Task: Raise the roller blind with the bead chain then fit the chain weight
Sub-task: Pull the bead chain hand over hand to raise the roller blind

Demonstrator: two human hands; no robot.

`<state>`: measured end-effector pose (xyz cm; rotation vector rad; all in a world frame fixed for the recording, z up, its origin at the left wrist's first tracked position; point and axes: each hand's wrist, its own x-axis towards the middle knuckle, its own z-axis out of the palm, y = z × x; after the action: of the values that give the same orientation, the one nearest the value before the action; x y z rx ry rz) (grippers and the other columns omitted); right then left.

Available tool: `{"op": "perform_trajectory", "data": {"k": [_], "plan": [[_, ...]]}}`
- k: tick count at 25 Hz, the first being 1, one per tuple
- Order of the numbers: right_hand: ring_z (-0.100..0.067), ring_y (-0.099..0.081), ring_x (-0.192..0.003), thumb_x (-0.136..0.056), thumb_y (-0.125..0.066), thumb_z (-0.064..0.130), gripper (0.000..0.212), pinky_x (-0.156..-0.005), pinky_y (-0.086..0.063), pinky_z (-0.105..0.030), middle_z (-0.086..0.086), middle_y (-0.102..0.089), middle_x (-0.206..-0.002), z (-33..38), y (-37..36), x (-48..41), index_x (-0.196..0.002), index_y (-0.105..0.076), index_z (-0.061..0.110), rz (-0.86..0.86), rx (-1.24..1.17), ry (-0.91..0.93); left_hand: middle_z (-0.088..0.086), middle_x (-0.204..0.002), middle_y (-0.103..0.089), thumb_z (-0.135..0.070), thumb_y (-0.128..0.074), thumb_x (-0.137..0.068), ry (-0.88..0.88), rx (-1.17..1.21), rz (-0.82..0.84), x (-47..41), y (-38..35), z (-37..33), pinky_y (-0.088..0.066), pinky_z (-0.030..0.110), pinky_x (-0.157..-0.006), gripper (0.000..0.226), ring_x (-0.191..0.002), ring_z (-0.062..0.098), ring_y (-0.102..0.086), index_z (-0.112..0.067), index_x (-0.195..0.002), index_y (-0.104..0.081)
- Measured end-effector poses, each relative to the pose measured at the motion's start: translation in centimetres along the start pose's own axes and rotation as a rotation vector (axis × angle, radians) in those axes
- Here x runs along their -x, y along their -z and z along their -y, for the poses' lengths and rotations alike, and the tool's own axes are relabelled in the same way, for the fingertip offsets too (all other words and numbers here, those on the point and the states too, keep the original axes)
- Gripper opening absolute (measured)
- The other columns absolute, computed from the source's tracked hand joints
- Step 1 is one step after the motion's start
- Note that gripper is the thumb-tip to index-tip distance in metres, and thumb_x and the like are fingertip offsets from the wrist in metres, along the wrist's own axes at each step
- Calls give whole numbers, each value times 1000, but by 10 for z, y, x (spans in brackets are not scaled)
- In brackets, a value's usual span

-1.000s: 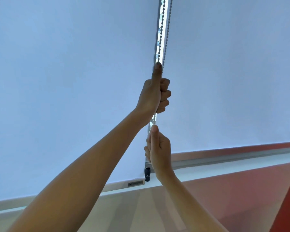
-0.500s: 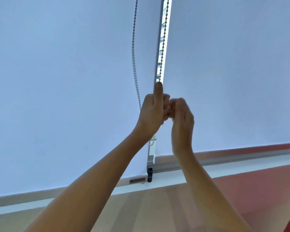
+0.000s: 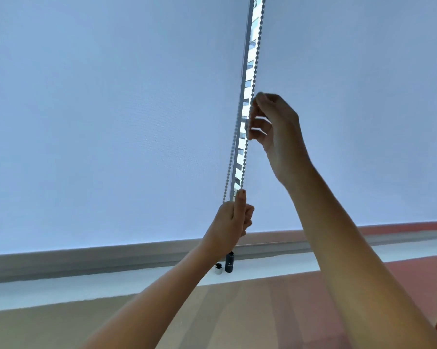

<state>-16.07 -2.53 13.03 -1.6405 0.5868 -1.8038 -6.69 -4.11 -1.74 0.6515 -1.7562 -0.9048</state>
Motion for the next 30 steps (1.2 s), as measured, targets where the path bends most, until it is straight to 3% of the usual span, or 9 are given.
{"op": "perform_trajectory", "data": {"k": [5, 10, 13, 17, 20, 23, 25, 28, 30], "plan": [[-13, -37, -44, -104, -36, 18, 31, -48, -30, -25, -2, -45, -61, 37, -15, -30, -82, -54, 8, 141, -248, -186, -13, -48, -13, -60, -21, -88, 2, 42, 44, 2, 5, -4, -16, 14, -38, 49, -41, 6, -11, -26, -54, -17], [-7, -13, -42, -101, -22, -2, 40, -43, -7, -20, 4, -23, -55, 30, -23, -22, -70, -38, 17, -1, -174, -7, -11, -50, -13, -64, -24, -86, 63, 106, 87, -4, 8, -4, -15, 16, -38, 51, -43, 7, -11, -22, -57, -16], [-6, -17, -42, -95, -21, -9, 41, -40, -12, -17, 3, -23, -61, 31, -22, -15, -68, -37, 17, -119, -171, 138, -6, -52, -19, -71, -21, -84, 170, 227, 148, -15, 13, -7, -17, 17, -39, 57, -43, 10, -14, -20, -58, -23], [-9, -21, -49, -98, -28, -5, 38, -42, -18, -18, 3, -30, -63, 19, -26, -4, -69, -40, 16, -230, -93, 248, 2, -68, -60, -60, -7, -92, 119, 444, 125, -35, 21, -25, -45, 25, -49, 70, -53, 14, -53, -13, -83, -58], [-11, -25, -51, -100, -34, -1, 40, -48, -24, -24, 4, -34, -61, -12, -26, 18, -67, -41, 20, -304, 56, 213, 10, -96, -63, -56, -1, -95, 74, 478, 94, -53, 30, -50, -52, 29, -72, 76, -83, 21, -61, -6, -111, -56], [-8, -36, -53, -99, -38, 5, 35, -53, -32, -29, 11, -38, -56, -42, -20, 47, -72, -48, 24, -379, 282, 267, 13, -98, -63, -60, 0, -93, 78, 522, 149, -65, 40, -78, -50, 30, -79, 84, -86, 21, -63, -1, -122, -52], [-7, -39, -51, -96, -37, 3, 30, -51, -32, -20, 10, -40, -55, -57, -19, 67, -77, -50, 22, -446, 473, 371, 17, -101, -67, -64, 3, -90, 80, 546, 233, -70, 44, -96, -52, 33, -83, 92, -87, 24, -66, 1, -119, -56], [2, -42, -50, -92, -32, 11, 24, -51, -28, -6, 18, -38, -57, -81, -21, 102, -76, -47, 20, -421, 604, 401, 11, -87, -72, -68, 2, -87, 110, 608, 343, -77, 45, -123, -56, 31, -67, 94, -68, 21, -65, -2, -107, -63], [9, -45, -52, -90, -30, 16, 20, -53, -30, -1, 21, -38, -60, -99, -18, 124, -79, -46, 21, -389, 637, 346, 3, -68, -59, -69, -7, -89, 151, 601, 375, -79, 42, -137, -47, 25, -52, 85, -54, 16, -45, -6, -92, -65]]}}
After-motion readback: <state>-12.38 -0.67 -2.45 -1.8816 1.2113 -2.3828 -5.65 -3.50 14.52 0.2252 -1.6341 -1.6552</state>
